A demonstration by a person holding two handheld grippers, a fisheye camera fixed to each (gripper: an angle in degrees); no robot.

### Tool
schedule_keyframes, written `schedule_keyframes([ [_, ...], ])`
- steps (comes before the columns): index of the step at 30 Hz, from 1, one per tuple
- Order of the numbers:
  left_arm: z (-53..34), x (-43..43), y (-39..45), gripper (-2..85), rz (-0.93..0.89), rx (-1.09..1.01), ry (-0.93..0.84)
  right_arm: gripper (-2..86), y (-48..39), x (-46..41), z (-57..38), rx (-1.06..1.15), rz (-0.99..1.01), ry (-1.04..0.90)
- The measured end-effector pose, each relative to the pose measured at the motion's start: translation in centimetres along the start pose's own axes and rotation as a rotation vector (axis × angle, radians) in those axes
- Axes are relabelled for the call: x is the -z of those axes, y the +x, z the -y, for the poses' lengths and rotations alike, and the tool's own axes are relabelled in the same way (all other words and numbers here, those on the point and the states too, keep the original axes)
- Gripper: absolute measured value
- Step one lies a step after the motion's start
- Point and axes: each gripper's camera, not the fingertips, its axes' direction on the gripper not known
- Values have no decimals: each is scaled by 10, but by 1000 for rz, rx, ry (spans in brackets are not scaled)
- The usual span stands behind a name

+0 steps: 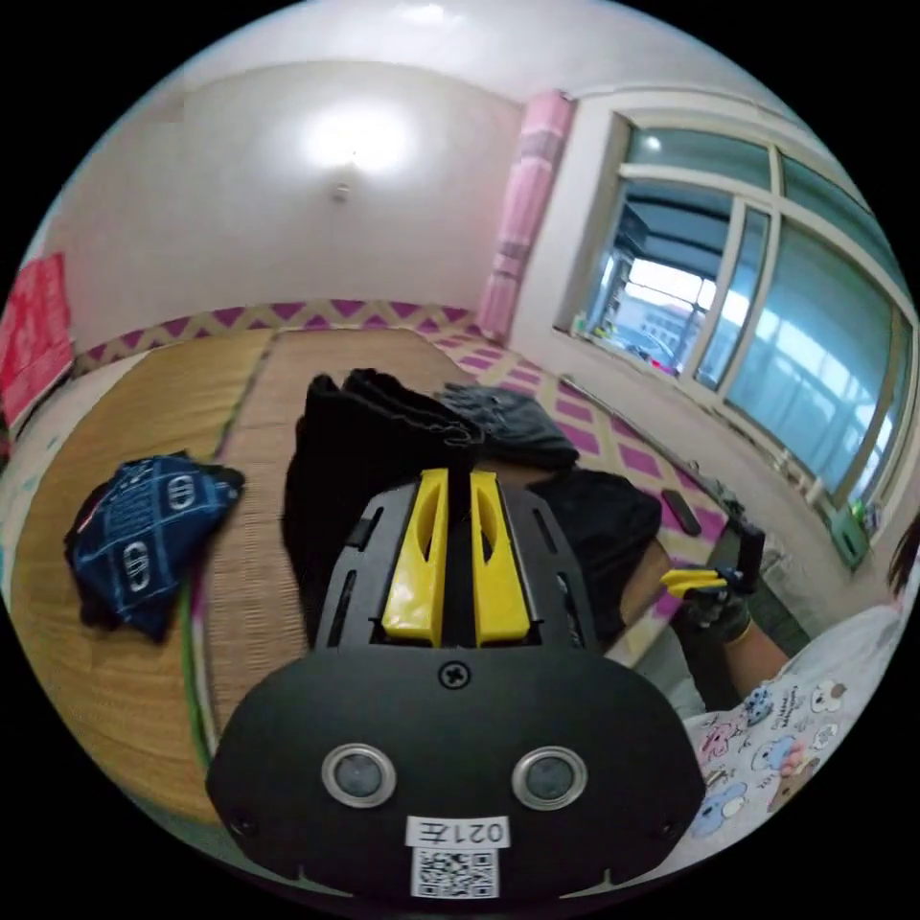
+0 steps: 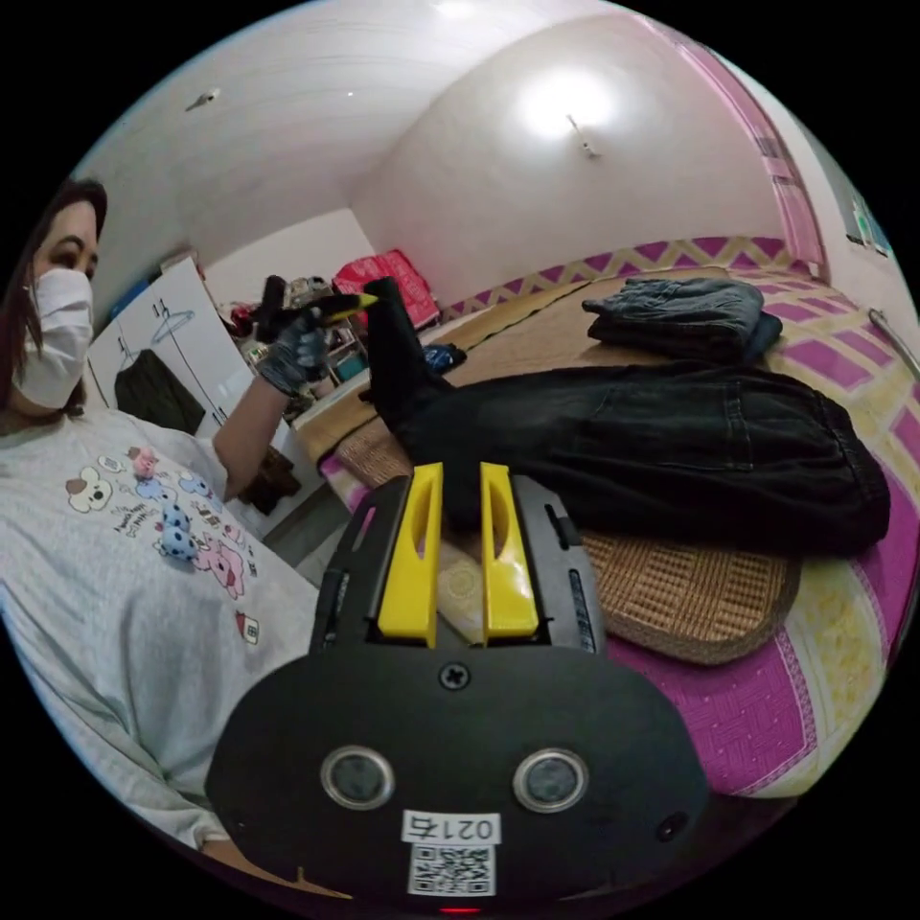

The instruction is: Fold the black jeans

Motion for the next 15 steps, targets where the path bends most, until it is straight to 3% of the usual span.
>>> schedule_keyframes([
  [6, -64, -207, 95, 17, -68, -38, -356, 68, 13, 35, -17, -40, -16, 30],
  [12, -75, -205, 141, 7, -104, -81, -204, 66, 39, 69, -28, -108, -44, 61],
  [15, -89, -235, 166, 14, -90, -120, -256, 67, 56, 82, -23, -133, -62, 84],
])
